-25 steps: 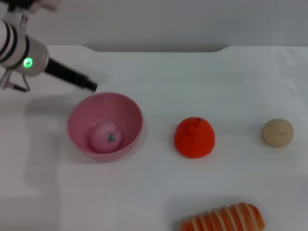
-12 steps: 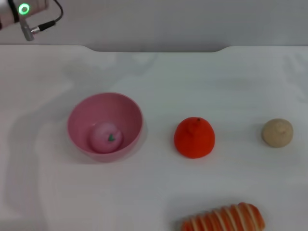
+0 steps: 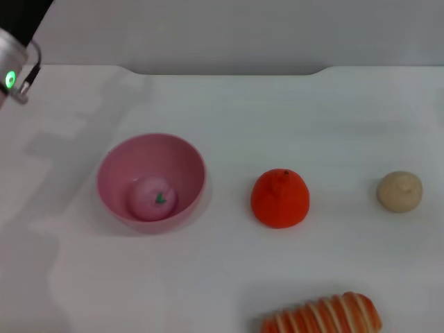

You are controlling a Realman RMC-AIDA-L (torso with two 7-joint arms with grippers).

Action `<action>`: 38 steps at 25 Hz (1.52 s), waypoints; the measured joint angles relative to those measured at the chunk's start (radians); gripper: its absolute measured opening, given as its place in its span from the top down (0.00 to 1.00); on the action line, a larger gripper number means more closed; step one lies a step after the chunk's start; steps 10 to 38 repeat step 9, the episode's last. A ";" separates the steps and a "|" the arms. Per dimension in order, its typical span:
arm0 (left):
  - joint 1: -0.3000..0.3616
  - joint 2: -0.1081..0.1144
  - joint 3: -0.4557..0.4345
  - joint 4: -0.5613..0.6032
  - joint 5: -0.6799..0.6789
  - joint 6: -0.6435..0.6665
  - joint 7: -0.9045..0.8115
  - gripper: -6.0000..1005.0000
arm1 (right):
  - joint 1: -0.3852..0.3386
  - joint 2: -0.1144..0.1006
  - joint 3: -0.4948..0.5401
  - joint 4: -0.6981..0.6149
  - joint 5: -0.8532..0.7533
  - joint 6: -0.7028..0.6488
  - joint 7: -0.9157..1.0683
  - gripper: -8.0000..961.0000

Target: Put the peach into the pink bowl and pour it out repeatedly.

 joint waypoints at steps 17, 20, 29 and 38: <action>0.045 0.000 -0.020 -0.130 -0.093 -0.009 0.184 0.56 | 0.030 0.009 0.056 0.039 0.003 -0.034 -0.302 0.60; 0.045 0.000 -0.020 -0.130 -0.093 -0.009 0.184 0.56 | 0.030 0.009 0.056 0.039 0.003 -0.034 -0.302 0.60; 0.045 0.000 -0.020 -0.130 -0.093 -0.009 0.184 0.56 | 0.030 0.009 0.056 0.039 0.003 -0.034 -0.302 0.60; 0.045 0.000 -0.020 -0.130 -0.093 -0.009 0.184 0.56 | 0.030 0.009 0.056 0.039 0.003 -0.034 -0.302 0.60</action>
